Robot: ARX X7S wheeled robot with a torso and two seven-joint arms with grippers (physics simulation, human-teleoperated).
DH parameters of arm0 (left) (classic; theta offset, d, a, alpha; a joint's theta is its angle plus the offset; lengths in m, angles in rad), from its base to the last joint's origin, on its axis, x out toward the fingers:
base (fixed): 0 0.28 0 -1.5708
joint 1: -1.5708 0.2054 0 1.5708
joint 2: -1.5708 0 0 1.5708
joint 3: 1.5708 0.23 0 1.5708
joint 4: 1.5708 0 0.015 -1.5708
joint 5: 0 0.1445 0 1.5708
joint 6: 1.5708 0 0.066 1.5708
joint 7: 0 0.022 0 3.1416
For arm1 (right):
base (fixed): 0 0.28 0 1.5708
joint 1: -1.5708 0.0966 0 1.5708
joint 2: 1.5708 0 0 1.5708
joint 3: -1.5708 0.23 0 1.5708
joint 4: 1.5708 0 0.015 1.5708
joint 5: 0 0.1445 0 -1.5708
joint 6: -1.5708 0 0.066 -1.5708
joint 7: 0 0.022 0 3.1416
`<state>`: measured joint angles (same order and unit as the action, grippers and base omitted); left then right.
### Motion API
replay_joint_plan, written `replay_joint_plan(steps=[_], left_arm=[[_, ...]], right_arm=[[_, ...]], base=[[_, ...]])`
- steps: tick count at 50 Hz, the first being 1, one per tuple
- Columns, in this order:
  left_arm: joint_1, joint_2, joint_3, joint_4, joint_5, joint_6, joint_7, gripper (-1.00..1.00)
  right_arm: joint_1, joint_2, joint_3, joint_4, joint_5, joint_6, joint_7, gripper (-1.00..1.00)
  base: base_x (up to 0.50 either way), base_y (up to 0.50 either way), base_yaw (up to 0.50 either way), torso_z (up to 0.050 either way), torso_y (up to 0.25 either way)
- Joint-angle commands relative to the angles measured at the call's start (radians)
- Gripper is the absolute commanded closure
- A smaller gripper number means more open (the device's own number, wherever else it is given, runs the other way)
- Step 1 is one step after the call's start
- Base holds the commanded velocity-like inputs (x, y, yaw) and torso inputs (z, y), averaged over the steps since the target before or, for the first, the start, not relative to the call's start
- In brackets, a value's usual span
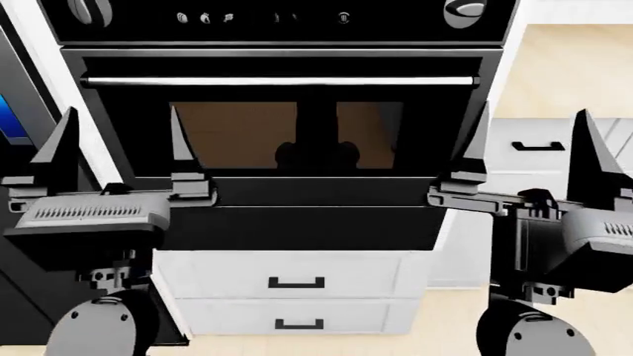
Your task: Preheat the oven by turning the temperature knob.
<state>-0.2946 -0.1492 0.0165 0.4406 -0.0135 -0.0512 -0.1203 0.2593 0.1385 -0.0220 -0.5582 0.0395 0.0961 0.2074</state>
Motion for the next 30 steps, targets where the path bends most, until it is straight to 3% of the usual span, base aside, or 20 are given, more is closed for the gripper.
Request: replay_joint_plan(steps=[1, 22, 30], left_arm=[[-0.043, -0.013, 0.006, 0.042, -0.020, -0.050, -0.004, -1.00], [-0.044, -0.037, 0.004, 0.082, -0.032, -0.035, -0.020, -1.00], [-0.046, -0.043, 0.009, 0.099, -0.039, -0.041, -0.024, -1.00]], right_arm=[[0.029, 0.019, -0.002, -0.048, 0.025, 0.040, 0.004, -1.00], [0.028, 0.038, -0.002, -0.110, 0.053, 0.050, 0.023, -1.00], [0.031, 0.049, -0.007, -0.111, 0.051, 0.052, 0.027, -1.00]], base=[[0.00, 0.00, 0.00, 0.000, 0.000], [0.00, 0.00, 0.00, 0.000, 0.000], [0.00, -0.24, 0.00, 0.000, 0.000]])
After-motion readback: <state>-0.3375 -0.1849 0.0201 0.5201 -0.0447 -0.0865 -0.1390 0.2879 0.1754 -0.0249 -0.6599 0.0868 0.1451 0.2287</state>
